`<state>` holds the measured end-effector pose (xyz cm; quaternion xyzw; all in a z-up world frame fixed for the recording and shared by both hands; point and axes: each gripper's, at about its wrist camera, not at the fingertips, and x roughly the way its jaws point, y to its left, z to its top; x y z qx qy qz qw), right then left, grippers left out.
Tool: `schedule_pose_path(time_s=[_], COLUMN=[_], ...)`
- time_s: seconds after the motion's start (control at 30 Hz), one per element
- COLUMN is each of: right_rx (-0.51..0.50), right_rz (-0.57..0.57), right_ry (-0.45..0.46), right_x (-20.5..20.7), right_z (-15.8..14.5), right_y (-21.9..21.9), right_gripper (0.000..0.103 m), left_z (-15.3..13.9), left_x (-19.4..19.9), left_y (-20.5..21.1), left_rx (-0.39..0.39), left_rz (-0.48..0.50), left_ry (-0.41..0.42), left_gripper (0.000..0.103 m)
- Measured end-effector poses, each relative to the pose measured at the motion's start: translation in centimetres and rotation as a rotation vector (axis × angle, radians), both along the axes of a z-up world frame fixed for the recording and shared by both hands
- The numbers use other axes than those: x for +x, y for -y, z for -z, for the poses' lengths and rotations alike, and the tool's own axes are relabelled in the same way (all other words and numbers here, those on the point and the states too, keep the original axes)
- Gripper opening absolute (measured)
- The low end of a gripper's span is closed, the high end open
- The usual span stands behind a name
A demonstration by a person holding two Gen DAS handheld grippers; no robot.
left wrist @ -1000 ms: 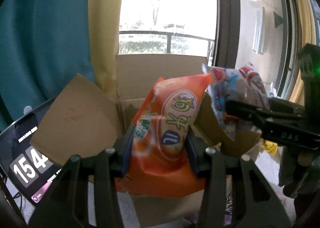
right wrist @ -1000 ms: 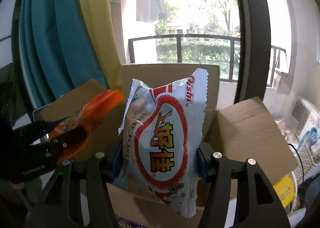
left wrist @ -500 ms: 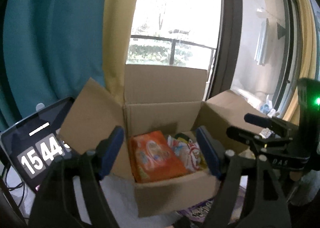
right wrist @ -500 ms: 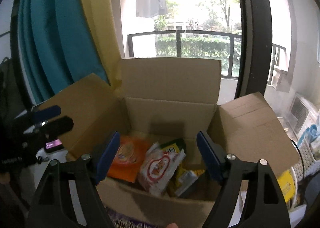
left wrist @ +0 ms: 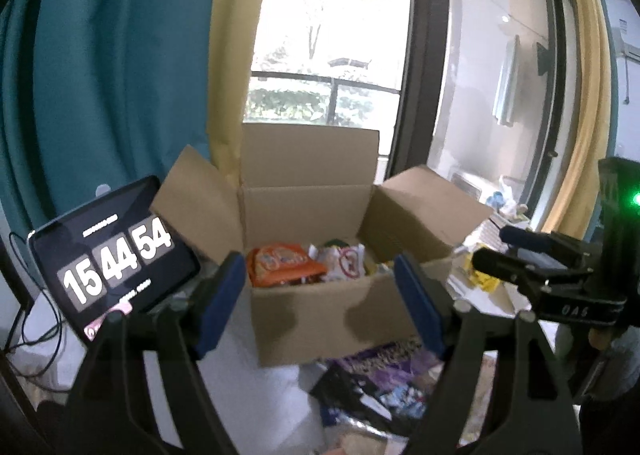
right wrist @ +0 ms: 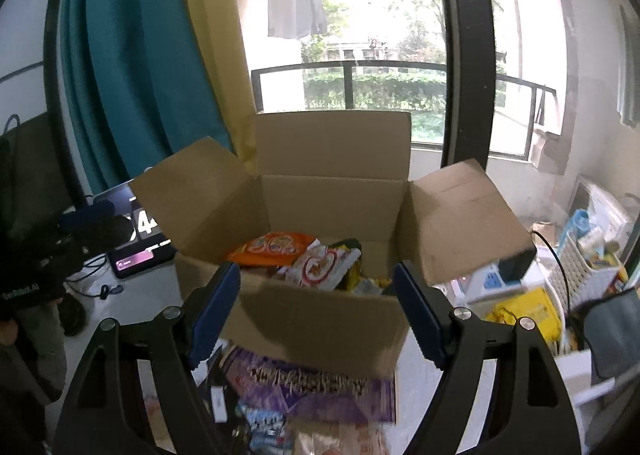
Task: Organize snacks
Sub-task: 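Move both tools back toward the remaining snack pile, then grasp the bread loaf bag with the left tool while the right grasps the yellow Minion bag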
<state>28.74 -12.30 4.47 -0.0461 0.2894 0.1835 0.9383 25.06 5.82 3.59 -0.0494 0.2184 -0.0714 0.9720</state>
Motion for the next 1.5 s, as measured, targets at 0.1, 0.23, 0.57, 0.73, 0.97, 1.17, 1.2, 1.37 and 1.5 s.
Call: schedule_pose_path(time_s=[0.1, 0.23, 0.57, 0.73, 0.97, 1.17, 1.2, 1.37, 1.5], right_rx=[0.0, 0.0, -0.009, -0.004, 0.006, 0.044, 0.053, 0.12, 0.171], right_rz=[0.005, 0.013, 0.027, 0.035, 0.035, 0.018, 0.018, 0.014, 0.001], right_ry=[-0.006, -0.015, -0.087, -0.131, -0.225, -0.316, -0.331, -0.452, -0.48], right_x=[-1.8, -4.1, -9.3, -11.0, -12.3, -12.7, -12.7, -12.2, -11.7], right_z=[-0.1, -0.1, 2.1, 3.9, 7.3, 9.9, 10.2, 12.4, 13.1], right_y=[0.5, 1.2, 2.4, 2.7, 2.7, 1.8, 1.8, 1.7, 1.9], right_gripper=[0.082, 0.082, 0.082, 0.082, 0.082, 0.082, 0.082, 0.082, 0.085], left_z=[0.1, 0.8, 3.8, 5.5, 9.4, 12.8, 13.1, 14.4, 15.5], left_x=[-1.6, -3.4, -7.2, -8.5, -8.8, -8.3, -8.4, -9.1, -9.1], left_y=[0.1, 0.3, 0.3, 0.0, 0.3, 1.1, 1.3, 3.7, 5.0], left_rx=[-0.005, -0.012, -0.021, -0.021, -0.019, -0.026, -0.022, 0.097, 0.227], left_rz=[0.009, 0.019, 0.021, 0.017, 0.039, 0.115, 0.124, 0.233, 0.242], left_ry=[-0.006, -0.026, -0.094, -0.132, -0.241, -0.359, -0.365, -0.393, -0.408], left_gripper=[0.08, 0.081, 0.081, 0.081, 0.082, 0.093, 0.093, 0.099, 0.099])
